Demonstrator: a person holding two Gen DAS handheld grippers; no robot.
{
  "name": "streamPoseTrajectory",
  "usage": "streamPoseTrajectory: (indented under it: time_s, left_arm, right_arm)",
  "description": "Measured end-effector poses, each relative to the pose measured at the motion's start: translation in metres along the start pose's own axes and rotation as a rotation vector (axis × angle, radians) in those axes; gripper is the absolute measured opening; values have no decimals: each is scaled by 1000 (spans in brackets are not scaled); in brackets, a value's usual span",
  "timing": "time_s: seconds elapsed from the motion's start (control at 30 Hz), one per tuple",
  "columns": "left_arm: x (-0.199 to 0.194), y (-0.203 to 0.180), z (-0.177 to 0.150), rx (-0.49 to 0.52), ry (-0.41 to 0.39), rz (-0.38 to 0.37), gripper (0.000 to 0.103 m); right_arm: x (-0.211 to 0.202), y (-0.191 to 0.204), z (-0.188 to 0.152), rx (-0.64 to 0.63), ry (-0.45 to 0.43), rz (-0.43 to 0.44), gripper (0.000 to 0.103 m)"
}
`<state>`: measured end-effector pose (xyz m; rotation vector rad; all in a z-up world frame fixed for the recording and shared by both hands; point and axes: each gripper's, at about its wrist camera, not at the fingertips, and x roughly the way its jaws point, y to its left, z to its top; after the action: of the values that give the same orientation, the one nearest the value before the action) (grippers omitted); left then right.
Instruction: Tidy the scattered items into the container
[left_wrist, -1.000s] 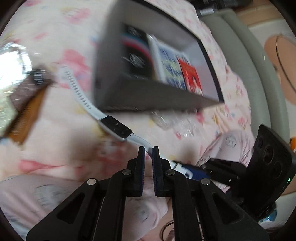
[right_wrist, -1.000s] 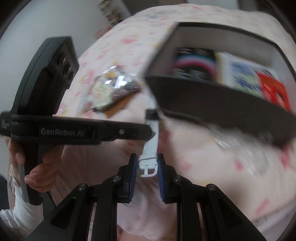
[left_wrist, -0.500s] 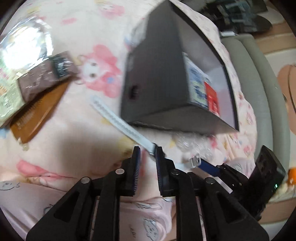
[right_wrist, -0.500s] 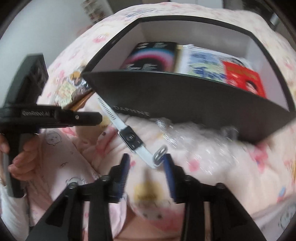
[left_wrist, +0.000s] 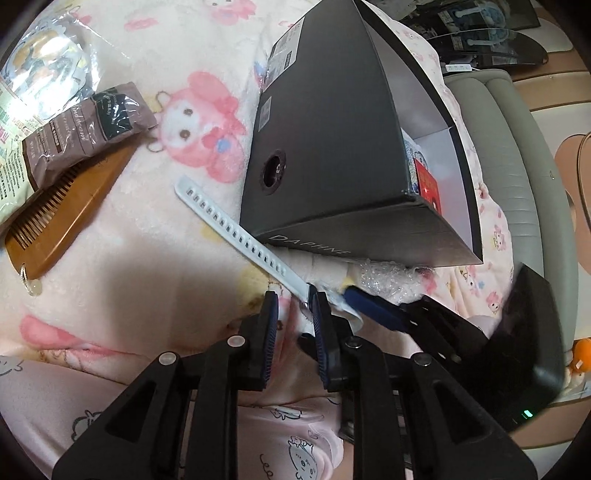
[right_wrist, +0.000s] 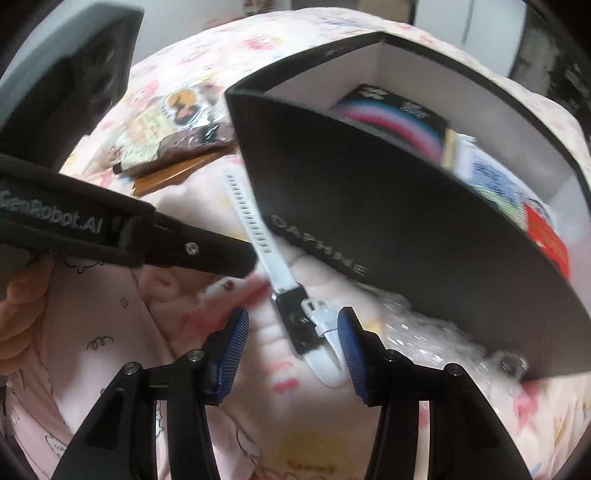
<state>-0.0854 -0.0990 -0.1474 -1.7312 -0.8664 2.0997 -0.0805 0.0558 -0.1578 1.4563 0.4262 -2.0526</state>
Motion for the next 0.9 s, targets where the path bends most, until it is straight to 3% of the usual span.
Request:
streamPoseTrajectory:
  time_s: [0.07, 0.2, 0.27, 0.37, 0.4, 0.47, 0.57, 0.73, 0.9]
  left_arm:
    - [0, 3, 0, -8, 1, -6, 17]
    - [-1, 1, -3, 6, 10, -17, 17]
    - [-1, -4, -6, 36, 21, -25, 17]
    - [0, -10, -12, 67, 33, -77, 17]
    - [0, -10, -13, 64, 38, -101, 19]
    - [3, -7, -15, 48, 52, -122, 25]
    - [12, -10, -15, 58, 64, -47, 25]
    - [27, -13, -17, 47, 59, -57, 25]
    - [30, -11, -18, 61, 52, 16, 25]
  right_arm:
    - [14, -14, 0, 67, 48, 11, 46]
    - [6, -36, -6, 150, 30, 118, 26]
    - [-4, -51, -11, 220, 20, 238, 22]
    - [-16, -66, -20, 303, 34, 515, 17]
    - [-19, -67, -22, 300, 40, 529, 18]
    - [-18, -69, -25, 279, 64, 462, 18]
    - [3, -80, -30, 337, 143, 394, 20]
    - [-17, -86, -33, 360, 70, 390, 28]
    - [-44, -94, -45, 389, -5, 222, 30]
